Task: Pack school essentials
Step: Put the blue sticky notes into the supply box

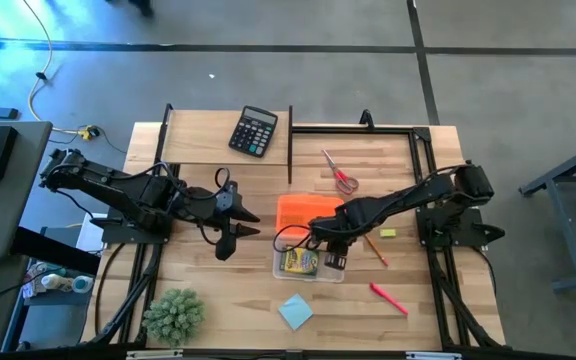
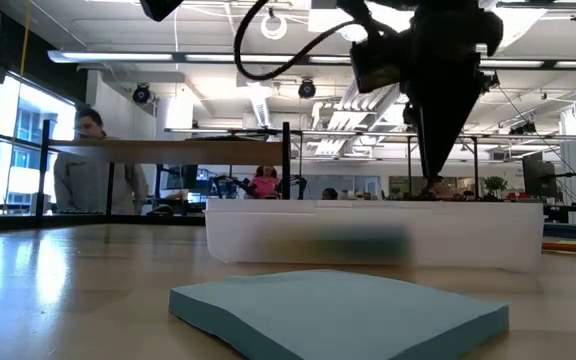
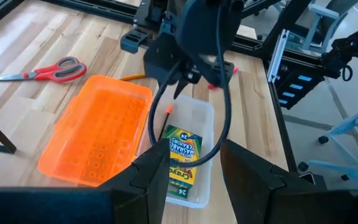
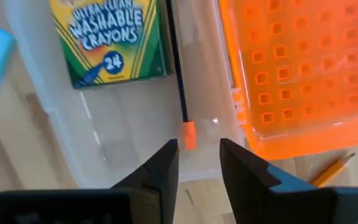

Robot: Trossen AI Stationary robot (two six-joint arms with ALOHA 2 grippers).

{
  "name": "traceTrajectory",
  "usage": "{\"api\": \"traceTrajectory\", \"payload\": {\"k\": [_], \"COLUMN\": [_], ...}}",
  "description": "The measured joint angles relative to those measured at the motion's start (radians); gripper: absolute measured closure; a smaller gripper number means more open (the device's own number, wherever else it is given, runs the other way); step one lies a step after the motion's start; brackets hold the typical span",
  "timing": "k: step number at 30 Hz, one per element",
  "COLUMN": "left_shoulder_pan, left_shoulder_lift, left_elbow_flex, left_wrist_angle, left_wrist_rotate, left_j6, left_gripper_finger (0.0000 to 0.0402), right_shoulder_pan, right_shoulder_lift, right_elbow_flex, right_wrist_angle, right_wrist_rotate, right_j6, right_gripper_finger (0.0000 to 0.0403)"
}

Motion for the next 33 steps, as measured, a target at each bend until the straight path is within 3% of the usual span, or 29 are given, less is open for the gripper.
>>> {"api": "traceTrajectory", "payload": {"k": [8, 20, 33], "left_shoulder_pan": [0.0, 0.026, 0.02], "left_shoulder_lift": [0.0, 0.0, 0.031], "left_elbow_flex": [0.0, 0.0, 0.0], "left_wrist_angle": [-0.001, -0.002, 0.0], "left_wrist_rotate": [0.0, 0.001, 0.047], "left_j6": [0.008, 0.087, -0.006], "left_gripper_finger": [0.0267, 0.0222, 0.0221], "right_shoulder_pan": [-0.012, 0.007, 0.115], "right_shoulder_lift": [-0.11, -0.29, -0.316], "right_elbow_flex": [0.0, 0.0, 0.0], "right_wrist_angle": [-0.003, -0.056, -0.157], "right_wrist_rotate": [0.094, 0.227, 0.32], "right_j6": [0.113, 0.36, 0.585], "right_gripper_finger": [0.0293, 0.0293, 0.0293]}}
